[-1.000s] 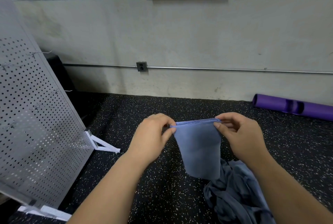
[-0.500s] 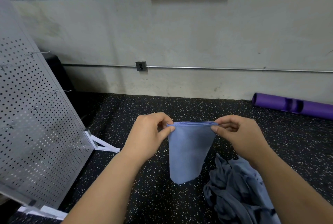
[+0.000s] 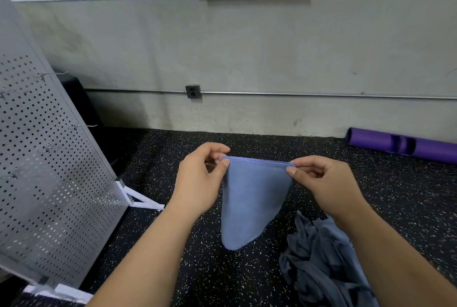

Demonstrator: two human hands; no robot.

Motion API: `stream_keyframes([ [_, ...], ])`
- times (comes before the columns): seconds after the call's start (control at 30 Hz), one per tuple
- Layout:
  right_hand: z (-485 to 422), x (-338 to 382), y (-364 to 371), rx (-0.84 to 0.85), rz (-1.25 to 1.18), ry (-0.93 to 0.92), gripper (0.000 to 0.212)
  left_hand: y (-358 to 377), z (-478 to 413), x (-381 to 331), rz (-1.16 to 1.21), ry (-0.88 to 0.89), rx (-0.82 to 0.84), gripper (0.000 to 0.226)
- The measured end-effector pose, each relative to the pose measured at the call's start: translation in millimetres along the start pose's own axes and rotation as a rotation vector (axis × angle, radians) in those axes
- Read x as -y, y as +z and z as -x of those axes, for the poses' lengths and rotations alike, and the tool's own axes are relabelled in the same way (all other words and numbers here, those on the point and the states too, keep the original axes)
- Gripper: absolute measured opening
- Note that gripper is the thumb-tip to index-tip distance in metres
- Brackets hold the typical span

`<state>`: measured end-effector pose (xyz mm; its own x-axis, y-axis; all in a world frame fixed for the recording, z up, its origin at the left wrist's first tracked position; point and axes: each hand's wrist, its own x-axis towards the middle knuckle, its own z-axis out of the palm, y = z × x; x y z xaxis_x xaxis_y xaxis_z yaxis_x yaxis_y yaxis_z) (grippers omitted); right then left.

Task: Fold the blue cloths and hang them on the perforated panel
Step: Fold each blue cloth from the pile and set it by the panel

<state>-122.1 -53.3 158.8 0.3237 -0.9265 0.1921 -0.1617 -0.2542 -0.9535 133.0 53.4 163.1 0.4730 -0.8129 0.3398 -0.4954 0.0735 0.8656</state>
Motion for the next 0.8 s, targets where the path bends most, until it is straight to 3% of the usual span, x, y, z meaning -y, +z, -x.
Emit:
stream_keyframes([
  [0.2, 0.5, 0.4, 4.5, -0.001, 0.005, -0.033, 0.01, 2.1, 0.3, 1.6, 0.101, -0.043, 0.044, 0.027],
  [0.37, 3.2, 1.3, 11.0, 0.027, -0.006, -0.063, 0.012, 0.0, 3.0, 1.7, -0.127, -0.028, 0.174, 0.028],
  [0.53, 10.5, 1.3, 22.8, 0.144, 0.113, -0.108, 0.018, 9.2, 14.8, -7.6, -0.284, 0.112, 0.299, 0.032],
  [0.63, 14.2, 2.3, 32.4, 0.201, 0.082, -0.109, 0.02, 21.1, 20.2, -14.8, -0.283, 0.22, 0.344, 0.024],
  [0.8, 12.8, -1.6, 34.0, 0.194, -0.061, -0.055, 0.018, 24.9, 18.4, -15.1, -0.272, 0.225, 0.345, 0.007],
])
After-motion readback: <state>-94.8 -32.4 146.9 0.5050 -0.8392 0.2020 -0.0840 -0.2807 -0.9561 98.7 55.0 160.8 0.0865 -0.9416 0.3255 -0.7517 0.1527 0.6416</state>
